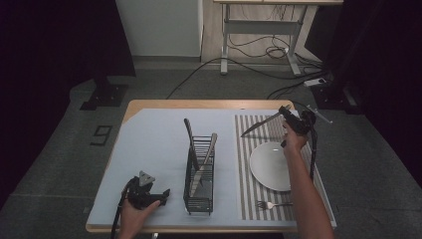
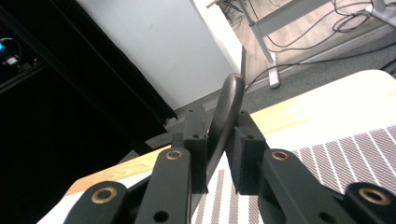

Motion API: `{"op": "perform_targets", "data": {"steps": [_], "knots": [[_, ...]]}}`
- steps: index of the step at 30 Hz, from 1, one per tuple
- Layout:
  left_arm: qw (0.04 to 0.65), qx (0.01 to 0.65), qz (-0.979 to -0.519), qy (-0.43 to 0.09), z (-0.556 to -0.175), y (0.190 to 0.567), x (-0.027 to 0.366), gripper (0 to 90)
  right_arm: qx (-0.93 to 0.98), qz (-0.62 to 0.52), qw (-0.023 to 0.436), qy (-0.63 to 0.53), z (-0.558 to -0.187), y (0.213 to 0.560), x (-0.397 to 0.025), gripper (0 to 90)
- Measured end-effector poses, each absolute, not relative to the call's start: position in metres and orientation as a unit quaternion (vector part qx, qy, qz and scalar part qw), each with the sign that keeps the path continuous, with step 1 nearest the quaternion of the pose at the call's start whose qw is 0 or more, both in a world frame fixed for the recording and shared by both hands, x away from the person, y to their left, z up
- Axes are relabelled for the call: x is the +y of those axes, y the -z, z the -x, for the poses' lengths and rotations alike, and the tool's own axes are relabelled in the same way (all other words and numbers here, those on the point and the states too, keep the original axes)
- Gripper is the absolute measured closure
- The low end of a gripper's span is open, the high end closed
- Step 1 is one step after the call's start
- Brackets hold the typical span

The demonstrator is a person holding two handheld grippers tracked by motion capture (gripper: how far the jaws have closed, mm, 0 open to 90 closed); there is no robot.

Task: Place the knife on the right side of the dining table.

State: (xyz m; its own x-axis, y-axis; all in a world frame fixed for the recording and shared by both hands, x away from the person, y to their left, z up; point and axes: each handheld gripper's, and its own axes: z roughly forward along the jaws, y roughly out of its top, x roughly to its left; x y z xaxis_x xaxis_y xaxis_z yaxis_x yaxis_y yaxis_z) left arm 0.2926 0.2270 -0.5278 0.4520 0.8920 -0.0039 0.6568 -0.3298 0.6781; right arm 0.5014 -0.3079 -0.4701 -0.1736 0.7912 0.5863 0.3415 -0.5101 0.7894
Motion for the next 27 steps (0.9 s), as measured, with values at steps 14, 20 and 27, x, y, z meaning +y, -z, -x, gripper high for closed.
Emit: {"op": "perform_targets", "data": {"steps": [14,20,27], "knots": [[0.311,0.488,-0.793,-0.189,-0.293,0.528,0.227,6.7,0.451,-0.649,0.184,-0.584,-0.502,0.485,-0.321,75.2],[0.311,0.488,-0.793,-0.189,-0.292,0.528,0.227,6.7,0.454,-0.658,0.187,-0.57,-0.501,0.491,-0.325,73.0],[0.311,0.488,-0.793,-0.189,-0.293,0.528,0.227,6.7,0.455,-0.671,0.187,-0.556,-0.501,0.496,-0.328,71.2]]}}
